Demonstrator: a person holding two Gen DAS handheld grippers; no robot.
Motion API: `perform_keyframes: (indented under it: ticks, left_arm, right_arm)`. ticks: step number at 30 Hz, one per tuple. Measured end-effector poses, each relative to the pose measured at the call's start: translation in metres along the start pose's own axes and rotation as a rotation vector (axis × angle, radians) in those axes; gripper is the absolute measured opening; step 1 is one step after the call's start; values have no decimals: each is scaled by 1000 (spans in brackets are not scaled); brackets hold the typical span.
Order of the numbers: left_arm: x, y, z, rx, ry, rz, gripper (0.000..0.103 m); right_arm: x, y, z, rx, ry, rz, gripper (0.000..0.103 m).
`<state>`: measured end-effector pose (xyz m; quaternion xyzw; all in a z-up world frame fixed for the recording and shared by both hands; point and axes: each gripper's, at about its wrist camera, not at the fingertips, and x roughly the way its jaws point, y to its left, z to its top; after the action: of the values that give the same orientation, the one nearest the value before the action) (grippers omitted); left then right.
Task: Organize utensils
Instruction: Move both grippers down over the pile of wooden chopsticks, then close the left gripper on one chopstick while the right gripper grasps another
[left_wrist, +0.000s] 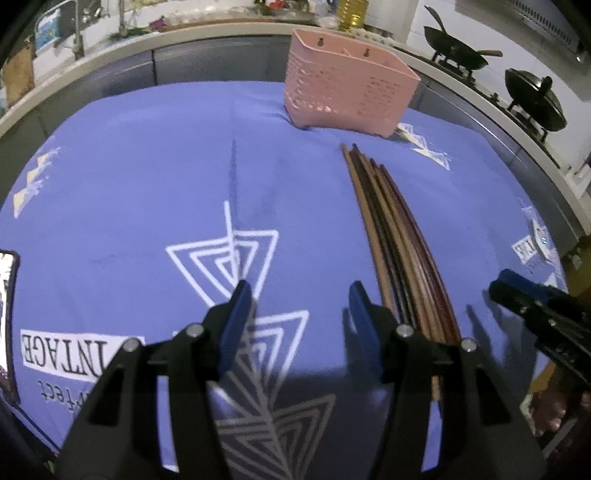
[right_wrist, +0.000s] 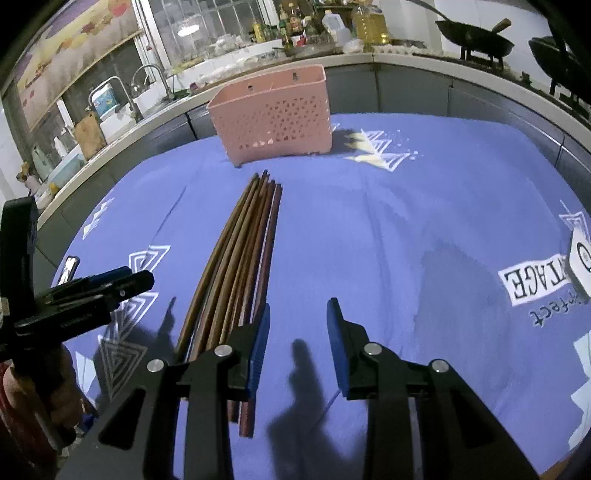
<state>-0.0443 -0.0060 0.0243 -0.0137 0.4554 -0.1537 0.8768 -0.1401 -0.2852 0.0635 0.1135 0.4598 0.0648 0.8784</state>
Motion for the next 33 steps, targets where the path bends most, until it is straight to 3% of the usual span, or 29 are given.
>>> perform_keyframes:
  ticks: [8, 13, 19, 23, 32, 33]
  left_arm:
    - [16, -25, 0, 46, 60, -107, 53]
    - [33, -50, 2, 128, 60, -48, 46]
    - [44, -62, 10, 204, 52, 59, 42]
    - [55, -66, 25, 218, 62, 109, 43]
    - [104, -59, 106, 198, 102, 214, 42]
    - [109, -60, 113, 198, 101, 209, 34]
  right_arm:
    - [24, 13, -8, -69, 86, 27, 32]
    - [38, 14, -13, -111, 111, 29, 32]
    - [51, 6, 0, -192, 72, -96, 32]
    - [63, -9, 23, -212, 87, -59, 32]
    - [122, -20, 111, -361, 195, 57, 32]
    - [130, -20, 121, -366, 204, 68, 32]
